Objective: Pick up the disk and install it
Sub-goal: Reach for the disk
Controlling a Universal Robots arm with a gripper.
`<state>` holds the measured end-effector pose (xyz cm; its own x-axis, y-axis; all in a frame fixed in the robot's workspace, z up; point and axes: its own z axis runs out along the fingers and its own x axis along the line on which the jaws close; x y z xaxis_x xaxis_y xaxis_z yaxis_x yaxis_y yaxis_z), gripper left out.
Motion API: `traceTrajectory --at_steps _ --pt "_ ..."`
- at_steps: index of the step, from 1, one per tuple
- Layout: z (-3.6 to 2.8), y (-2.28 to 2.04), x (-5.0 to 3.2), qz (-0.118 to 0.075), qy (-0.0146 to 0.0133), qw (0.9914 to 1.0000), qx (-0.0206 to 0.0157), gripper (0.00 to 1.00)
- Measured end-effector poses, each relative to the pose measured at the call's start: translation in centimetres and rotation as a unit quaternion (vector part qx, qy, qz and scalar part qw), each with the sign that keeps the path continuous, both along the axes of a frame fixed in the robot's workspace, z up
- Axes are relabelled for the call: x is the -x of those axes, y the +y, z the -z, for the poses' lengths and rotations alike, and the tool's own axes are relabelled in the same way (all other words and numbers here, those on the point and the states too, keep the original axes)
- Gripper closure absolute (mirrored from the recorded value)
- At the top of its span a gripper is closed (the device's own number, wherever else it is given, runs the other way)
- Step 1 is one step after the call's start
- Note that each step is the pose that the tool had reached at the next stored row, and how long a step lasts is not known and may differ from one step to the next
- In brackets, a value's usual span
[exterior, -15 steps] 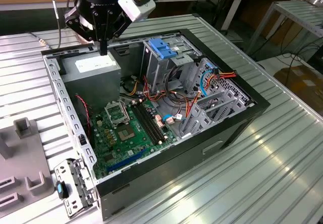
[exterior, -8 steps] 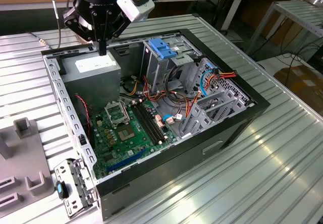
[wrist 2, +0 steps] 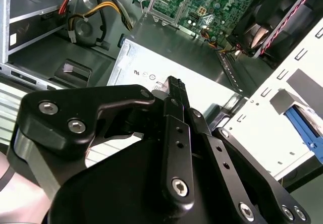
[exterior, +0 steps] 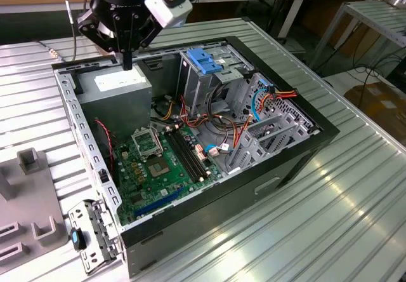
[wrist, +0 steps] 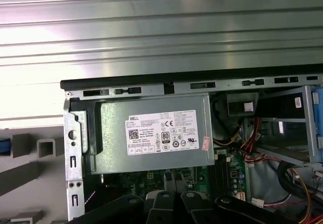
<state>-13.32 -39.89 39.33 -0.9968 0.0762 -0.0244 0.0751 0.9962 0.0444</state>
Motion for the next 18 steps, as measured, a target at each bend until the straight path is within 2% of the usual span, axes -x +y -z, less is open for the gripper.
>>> traceTrajectory --at_steps 18 --pt "0.0 0.0 0.39 0.0 0.0 1.0 0.0 0.89"
